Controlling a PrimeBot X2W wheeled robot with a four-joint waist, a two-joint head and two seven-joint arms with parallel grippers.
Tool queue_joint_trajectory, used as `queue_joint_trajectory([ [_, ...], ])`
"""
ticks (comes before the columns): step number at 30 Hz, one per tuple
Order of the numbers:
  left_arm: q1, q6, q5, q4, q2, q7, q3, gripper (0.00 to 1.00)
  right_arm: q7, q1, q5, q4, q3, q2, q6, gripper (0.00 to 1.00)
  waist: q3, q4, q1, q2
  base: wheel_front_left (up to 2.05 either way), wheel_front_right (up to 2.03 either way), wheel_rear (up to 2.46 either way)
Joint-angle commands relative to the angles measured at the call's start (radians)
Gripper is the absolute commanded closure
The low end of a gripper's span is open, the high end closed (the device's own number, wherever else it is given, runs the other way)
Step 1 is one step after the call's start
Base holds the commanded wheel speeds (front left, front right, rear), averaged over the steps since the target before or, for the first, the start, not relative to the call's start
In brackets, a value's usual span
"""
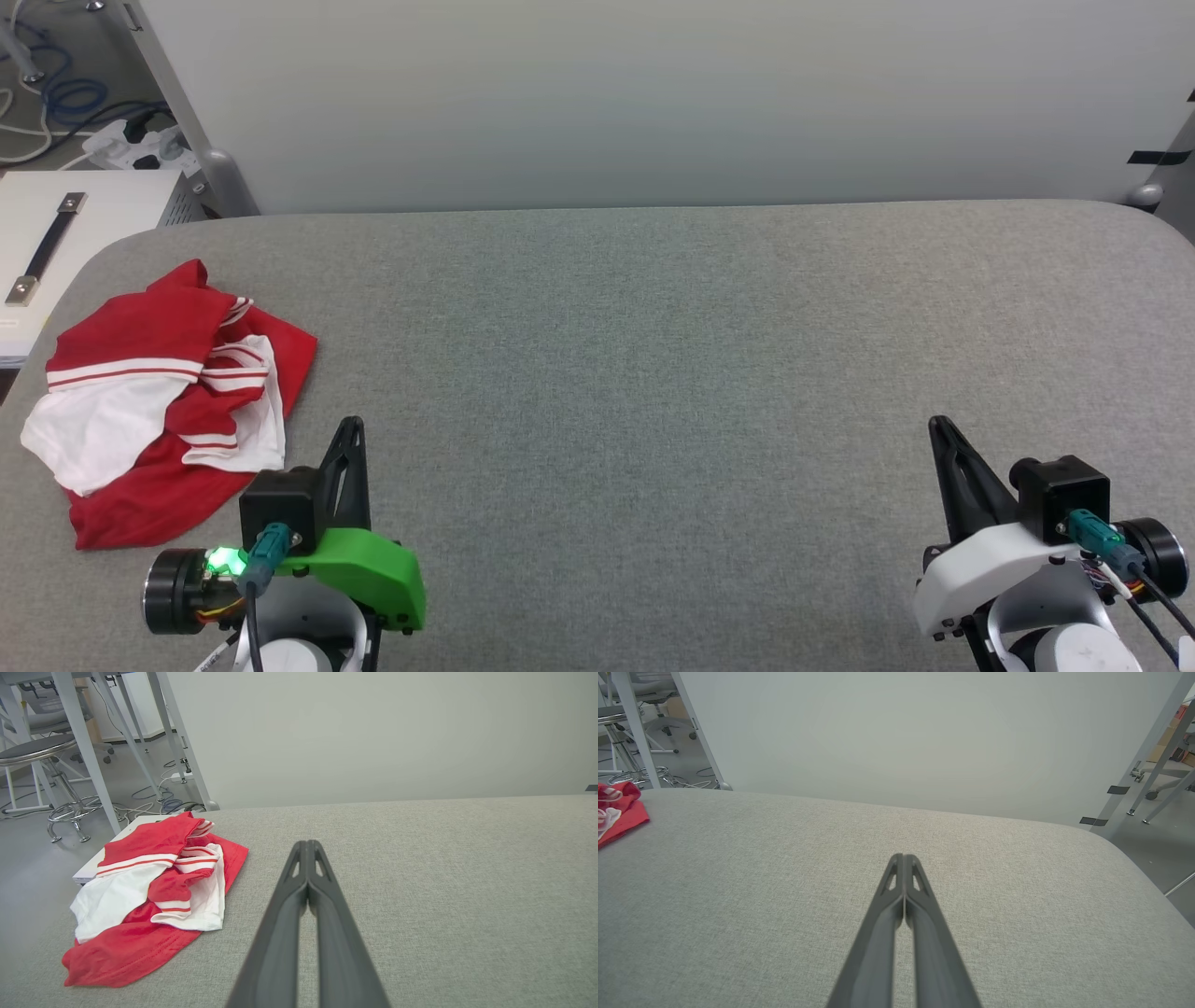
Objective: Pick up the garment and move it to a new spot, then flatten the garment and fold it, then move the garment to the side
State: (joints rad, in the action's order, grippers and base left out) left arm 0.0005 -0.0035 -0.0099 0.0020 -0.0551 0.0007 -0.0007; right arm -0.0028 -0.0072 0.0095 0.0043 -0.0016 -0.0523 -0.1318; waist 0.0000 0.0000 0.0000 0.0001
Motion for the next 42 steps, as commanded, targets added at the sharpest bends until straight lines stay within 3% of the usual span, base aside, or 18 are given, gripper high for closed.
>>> queue_joint_trajectory([
  [1,-0.001,0.004,0.010,-0.002,0.005,-0.001,0.001,1.00,0.003,0.007,-0.009,-0.004,0.002,0.002,0.001,1.00,0.000,0.000,0.0000,-0.0001,0.00,0.00,0.00],
  [17,-0.001,0.004,0.010,-0.002,0.005,-0.001,0.001,1.00,0.003,0.007,-0.009,-0.004,0.002,0.002,0.001,1.00,0.000,0.000,0.0000,-0.0001,0.00,0.00,0.00],
  [18,0.000,0.000,0.000,0.000,0.000,0.000,0.000,0.00,0.000,0.000,0.000,0.000,0.000,0.000,0.000,0.00,0.000,0.000,0.0000,-0.0001,0.00,0.00,0.00],
  [19,0.000,0.000,0.000,0.000,0.000,0.000,0.000,1.00,-0.001,0.000,0.001,0.000,0.000,0.000,0.000,1.00,0.000,0.000,0.0000,-0.0001,0.00,0.00,0.00],
  [20,0.000,0.000,-0.001,0.000,0.000,0.000,0.000,0.00,0.000,0.000,0.001,0.000,0.000,0.000,0.000,0.00,0.000,0.000,0.0000,-0.0001,0.00,0.00,0.00],
  [42,-0.001,-0.008,-0.032,0.025,0.000,-0.042,-0.009,0.00,-0.042,-0.009,0.046,0.006,-0.004,0.000,0.000,0.00,0.003,-0.002,0.0000,-0.0001,0.00,0.00,0.00],
])
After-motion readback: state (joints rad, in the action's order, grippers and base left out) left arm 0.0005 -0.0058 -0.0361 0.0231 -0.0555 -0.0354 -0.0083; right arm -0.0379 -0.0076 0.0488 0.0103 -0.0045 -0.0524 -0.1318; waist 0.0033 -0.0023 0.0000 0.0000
